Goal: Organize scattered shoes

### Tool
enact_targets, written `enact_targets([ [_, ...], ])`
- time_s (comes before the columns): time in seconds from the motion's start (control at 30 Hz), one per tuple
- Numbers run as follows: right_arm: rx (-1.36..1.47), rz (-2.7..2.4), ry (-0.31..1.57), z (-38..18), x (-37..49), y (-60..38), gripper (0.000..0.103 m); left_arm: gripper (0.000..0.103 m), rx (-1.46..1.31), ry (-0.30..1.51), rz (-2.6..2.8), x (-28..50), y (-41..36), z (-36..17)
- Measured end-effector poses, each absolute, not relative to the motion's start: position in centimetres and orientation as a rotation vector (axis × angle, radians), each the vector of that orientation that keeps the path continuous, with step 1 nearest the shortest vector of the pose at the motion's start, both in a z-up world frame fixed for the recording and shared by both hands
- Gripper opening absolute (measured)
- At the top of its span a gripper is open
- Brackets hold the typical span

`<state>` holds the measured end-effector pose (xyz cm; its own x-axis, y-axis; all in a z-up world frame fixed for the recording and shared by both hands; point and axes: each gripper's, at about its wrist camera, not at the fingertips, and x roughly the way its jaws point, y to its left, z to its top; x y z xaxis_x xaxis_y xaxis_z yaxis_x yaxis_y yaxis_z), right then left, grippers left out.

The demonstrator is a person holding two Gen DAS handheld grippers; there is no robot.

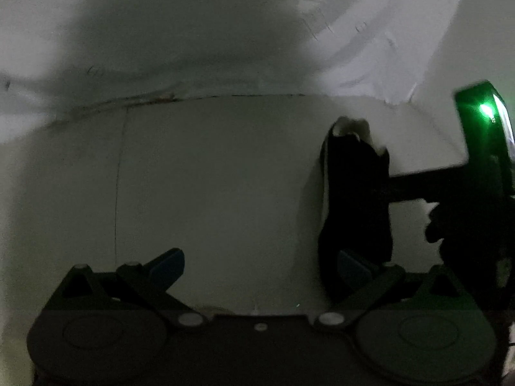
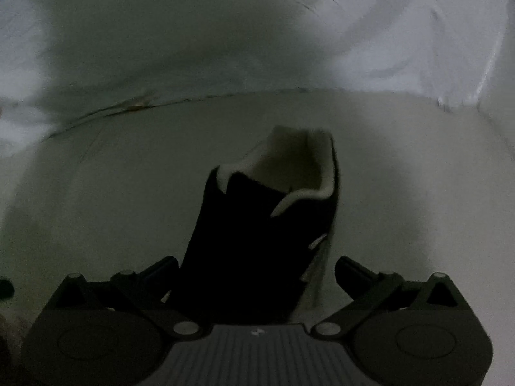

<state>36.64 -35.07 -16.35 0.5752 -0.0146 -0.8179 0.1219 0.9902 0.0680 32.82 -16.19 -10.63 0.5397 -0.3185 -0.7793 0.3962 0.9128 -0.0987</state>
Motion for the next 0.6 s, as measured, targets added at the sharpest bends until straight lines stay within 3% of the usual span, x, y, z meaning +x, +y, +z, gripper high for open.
enact_targets([
  [0.1,0.041,-0.128,0.962,-17.5,37.7,-34.0,0.102,0.102,0.082,0.911,-0.43,33.0,-16.4,-10.4],
  [0.27,0.038,-0.086,0.894,-17.2,36.1,-34.7,0.084,0.102,0.084,0.901,-0.412,32.5,-16.5,-10.1],
  [0.4,0.021,-0.091,0.831,-16.3,33.6,-34.9,0.081,0.102,0.11,0.891,-0.427,31.4,-17.4,-9.8],
  [0.6,0.08,-0.109,0.637,-10.2,26.5,-38.0,0.08,0.102,0.199,0.852,-0.461,27.9,-19.6,-8.1],
])
